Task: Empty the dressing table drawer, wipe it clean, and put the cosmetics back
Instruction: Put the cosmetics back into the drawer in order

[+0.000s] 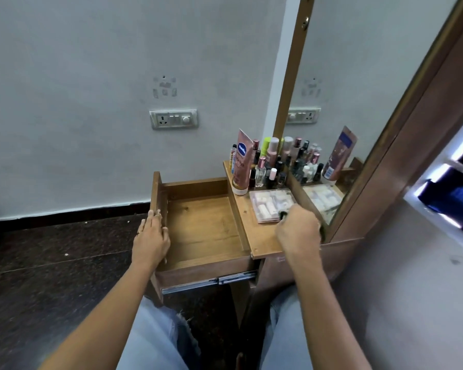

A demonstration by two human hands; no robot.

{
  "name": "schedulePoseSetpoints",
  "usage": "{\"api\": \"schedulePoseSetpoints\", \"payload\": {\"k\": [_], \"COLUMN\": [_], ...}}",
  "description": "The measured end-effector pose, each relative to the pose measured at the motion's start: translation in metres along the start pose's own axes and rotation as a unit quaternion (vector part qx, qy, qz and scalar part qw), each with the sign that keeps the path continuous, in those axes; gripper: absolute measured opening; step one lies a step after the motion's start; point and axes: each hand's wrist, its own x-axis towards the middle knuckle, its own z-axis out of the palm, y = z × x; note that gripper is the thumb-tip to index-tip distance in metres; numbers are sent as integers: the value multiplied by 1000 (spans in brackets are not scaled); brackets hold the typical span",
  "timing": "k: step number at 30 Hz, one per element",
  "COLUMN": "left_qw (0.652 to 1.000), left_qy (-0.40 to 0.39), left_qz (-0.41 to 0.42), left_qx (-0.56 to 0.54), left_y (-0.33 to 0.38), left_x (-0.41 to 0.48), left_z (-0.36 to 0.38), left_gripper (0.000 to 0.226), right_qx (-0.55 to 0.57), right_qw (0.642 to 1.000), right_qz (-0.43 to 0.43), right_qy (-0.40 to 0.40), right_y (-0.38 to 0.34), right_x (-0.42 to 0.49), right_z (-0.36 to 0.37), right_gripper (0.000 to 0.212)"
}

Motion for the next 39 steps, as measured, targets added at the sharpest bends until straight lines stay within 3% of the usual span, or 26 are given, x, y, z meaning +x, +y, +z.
{"api": "schedulePoseSetpoints", "payload": {"k": [3,10,15,18,20,22,28,35,39], "left_qw": [1000,1000,1000,1000,1000,1000,1000,998,995], "left_qy": [2,12,10,10,11,13,17,53,20], "left_qz": [-5,-8,-15,-15,-11,-8,0,14,24], "left_qx": [-13,-28,-23,-24,-23,-26,-18,20,-91], "left_y": [0,0,2,3,3,3,4,21,74], "left_x": [-1,-1,-2,-2,-2,-2,-4,-9,-14], "left_z": [-1,0,-1,-2,-2,-2,-3,-11,-15], "left_gripper": [44,44,46,47,46,46,47,46,41], "right_qx": [-2,-104,-64,-14,-28,-41,-34,-86,-118], "right_qw": [997,987,988,996,995,997,997,985,975], "right_qz": [-13,-87,-71,-81,-86,-57,27,77,95], "right_qy": [-73,-84,-119,-36,31,41,-68,-126,-163], "right_y": [-4,3,3,-1,-2,-2,1,-8,-18], "right_x": [-2,-19,-17,-2,12,30,68,73,77], "right_z": [29,70,60,36,23,17,36,41,43], "right_gripper": [17,61,64,45,44,50,95,132,144]}}
